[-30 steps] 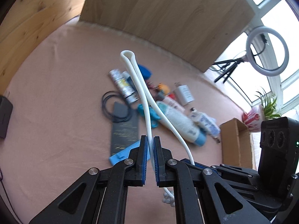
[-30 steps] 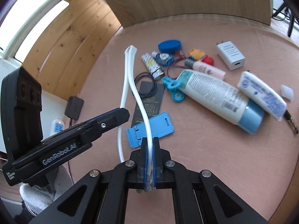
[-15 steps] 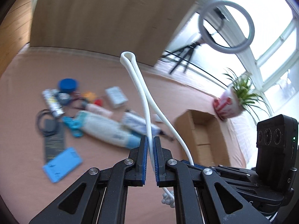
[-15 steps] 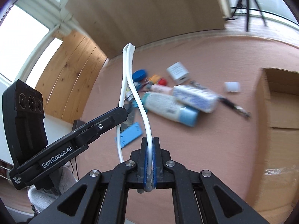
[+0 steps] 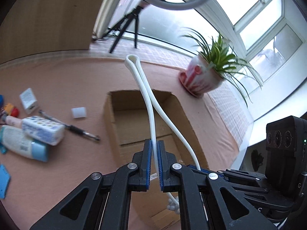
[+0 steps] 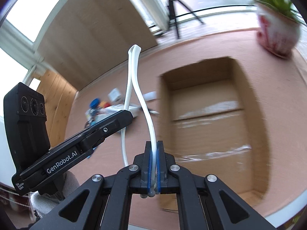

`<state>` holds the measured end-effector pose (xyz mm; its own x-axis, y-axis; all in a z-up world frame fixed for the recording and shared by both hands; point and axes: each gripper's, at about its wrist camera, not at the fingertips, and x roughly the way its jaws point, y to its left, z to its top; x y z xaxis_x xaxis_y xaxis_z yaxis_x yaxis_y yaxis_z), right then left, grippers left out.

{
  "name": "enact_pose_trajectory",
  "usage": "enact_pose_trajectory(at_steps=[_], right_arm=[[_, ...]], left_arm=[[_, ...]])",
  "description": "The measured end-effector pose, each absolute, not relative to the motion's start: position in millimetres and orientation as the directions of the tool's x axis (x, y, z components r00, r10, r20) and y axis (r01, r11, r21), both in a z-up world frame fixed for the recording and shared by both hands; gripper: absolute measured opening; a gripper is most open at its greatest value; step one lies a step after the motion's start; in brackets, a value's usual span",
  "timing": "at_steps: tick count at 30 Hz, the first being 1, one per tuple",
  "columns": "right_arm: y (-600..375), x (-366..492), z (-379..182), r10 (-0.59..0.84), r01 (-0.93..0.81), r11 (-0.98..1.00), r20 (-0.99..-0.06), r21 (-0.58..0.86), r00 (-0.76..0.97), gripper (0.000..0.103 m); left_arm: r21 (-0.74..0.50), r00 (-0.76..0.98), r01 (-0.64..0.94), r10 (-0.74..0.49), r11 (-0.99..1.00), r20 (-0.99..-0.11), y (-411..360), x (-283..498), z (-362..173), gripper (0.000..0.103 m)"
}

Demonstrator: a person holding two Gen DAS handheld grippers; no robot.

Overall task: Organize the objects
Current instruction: 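Lift the white roller cable with the right tool and carry it over the box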

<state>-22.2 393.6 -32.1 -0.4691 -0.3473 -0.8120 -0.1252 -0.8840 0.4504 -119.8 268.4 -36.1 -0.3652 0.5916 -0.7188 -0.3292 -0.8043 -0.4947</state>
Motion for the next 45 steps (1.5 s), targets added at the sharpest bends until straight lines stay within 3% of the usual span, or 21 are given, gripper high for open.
enact_pose_trajectory(at_steps=[12,41,44,45], right_arm=[[466.5,-9.4,-63.7,-0.284,-0.252,-0.870,-0.848,0.425,-0.448,0.004],[496.7,14.9,-90.3,-0.247,-0.302,-0.874,-0.884,0.380,-0.398,0.004],[497.6,15.9,-89.9,-0.245,-0.302,-0.875,-0.885,0.378,-0.396,0.004],[497.6,15.6,-89.5,-0.241,-0.303,-0.876,-0.885,0.375,-0.398,0.005]], left_arm=[[-0.474,-0.265,-0.376,0.582,-0.796,-0.769,348.4,-127.7,-76.6,0.006],[-0.447,-0.210,-0.406,0.557,-0.797,-0.803,376.6,-118.5,-97.6,0.006],[-0.433,-0.207,-0.405,0.543,-0.805,-0.814,378.4,-118.7,-98.8,0.007],[-0.426,-0.208,-0.400,0.533,-0.811,-0.820,378.2,-118.9,-99.4,0.017]])
